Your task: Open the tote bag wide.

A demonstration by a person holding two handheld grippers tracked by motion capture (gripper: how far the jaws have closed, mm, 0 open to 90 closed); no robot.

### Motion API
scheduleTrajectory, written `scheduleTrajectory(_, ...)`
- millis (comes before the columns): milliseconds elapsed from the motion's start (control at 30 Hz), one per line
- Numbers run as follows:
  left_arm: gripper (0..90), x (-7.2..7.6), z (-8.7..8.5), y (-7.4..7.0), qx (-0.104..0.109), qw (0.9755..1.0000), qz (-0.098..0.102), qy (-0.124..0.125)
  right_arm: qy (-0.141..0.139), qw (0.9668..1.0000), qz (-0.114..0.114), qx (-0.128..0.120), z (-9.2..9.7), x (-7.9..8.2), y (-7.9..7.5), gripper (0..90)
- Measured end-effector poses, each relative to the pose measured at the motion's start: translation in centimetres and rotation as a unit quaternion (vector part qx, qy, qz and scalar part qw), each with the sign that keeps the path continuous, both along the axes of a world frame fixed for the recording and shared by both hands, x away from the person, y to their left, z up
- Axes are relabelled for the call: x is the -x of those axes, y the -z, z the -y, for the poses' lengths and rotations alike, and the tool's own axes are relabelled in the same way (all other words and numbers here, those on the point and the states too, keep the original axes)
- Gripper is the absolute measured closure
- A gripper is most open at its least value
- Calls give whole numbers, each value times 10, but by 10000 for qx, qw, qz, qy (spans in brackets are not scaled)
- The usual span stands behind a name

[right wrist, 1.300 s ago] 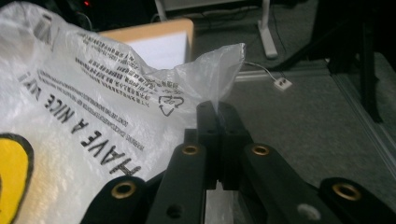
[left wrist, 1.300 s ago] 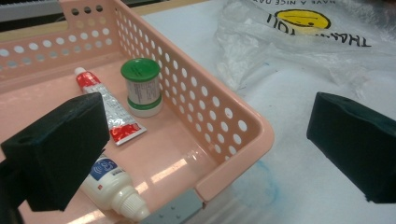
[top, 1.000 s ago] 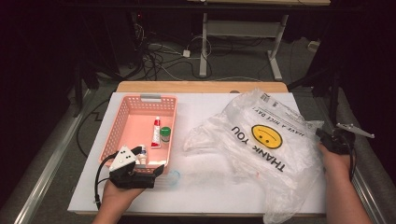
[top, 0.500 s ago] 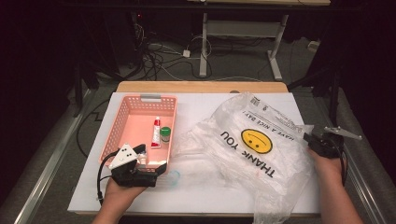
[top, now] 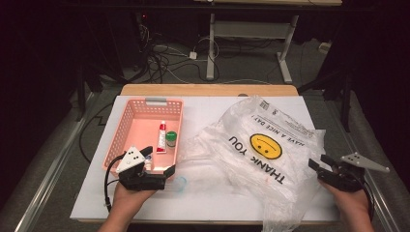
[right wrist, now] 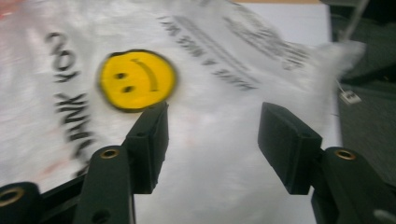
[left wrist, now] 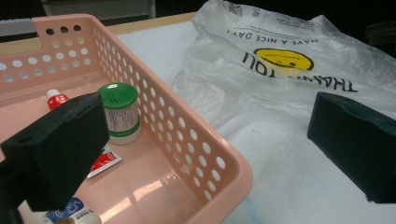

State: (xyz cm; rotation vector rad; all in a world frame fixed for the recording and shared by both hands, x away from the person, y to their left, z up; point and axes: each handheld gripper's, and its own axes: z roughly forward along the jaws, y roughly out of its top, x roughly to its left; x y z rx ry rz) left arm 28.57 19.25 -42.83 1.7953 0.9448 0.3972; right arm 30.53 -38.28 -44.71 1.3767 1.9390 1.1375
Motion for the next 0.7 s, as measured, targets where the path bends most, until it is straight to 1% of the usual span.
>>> scheduleTrajectory(33,0,-1,0,0,-18,10000,-12,3,-243,9997,75,62,-14,7,-3,406)
scheduleTrajectory(100,0,-2,-1,1,-42,10000,-32,-15,-457,9988,174,20,-27,12,-7,370)
scheduleTrajectory(133,0,-3,-2,1,-59,10000,-50,-8,-457,9988,174,20,-27,12,-7,370)
scheduleTrajectory(167,0,-3,-2,1,-55,10000,-62,2,-666,9975,250,22,-41,13,-13,316)
scheduleTrajectory(200,0,-3,-3,1,-64,10000,-71,-4,-666,9975,250,22,-41,13,-13,316)
scheduleTrajectory(233,0,-3,-3,1,-89,9999,-86,-26,-774,9965,312,1,-51,13,-17,259)
scheduleTrajectory(267,0,-4,-4,1,-106,9999,-112,-22,-774,9965,312,1,-51,13,-17,259)
scheduleTrajectory(300,0,-4,-4,2,-115,9998,-147,-8,-823,9960,339,-14,-56,12,-19,236)
scheduleTrajectory(333,0,-5,-4,3,-67,9998,-201,46,-946,9948,378,43,-68,8,-23,213)
scheduleTrajectory(400,0,-6,-5,4,23,9996,-272,102,-974,9945,386,73,-71,6,-24,198)
scheduleTrajectory(433,0,-6,-4,5,11,9997,-236,92,-1018,9942,354,59,-76,3,-25,180)
scheduleTrajectory(500,0,-5,-4,5,-27,9997,-217,87,-1214,9923,232,54,-89,-8,-23,133)
scheduleTrajectory(533,0,-5,-3,5,-45,9997,-202,90,-1214,9923,232,54,-89,-8,-23,133)
scheduleTrajectory(600,0,-4,-2,6,-90,9998,-178,72,-1317,9910,244,17,-96,-13,-21,124)
scheduleTrajectory(667,0,-3,-2,6,-115,9998,-145,81,-1499,9882,286,-94,-102,-15,-17,100)
scheduleTrajectory(700,0,-3,-2,6,-105,9998,-131,84,-1598,9868,260,-57,-106,-16,-15,77)
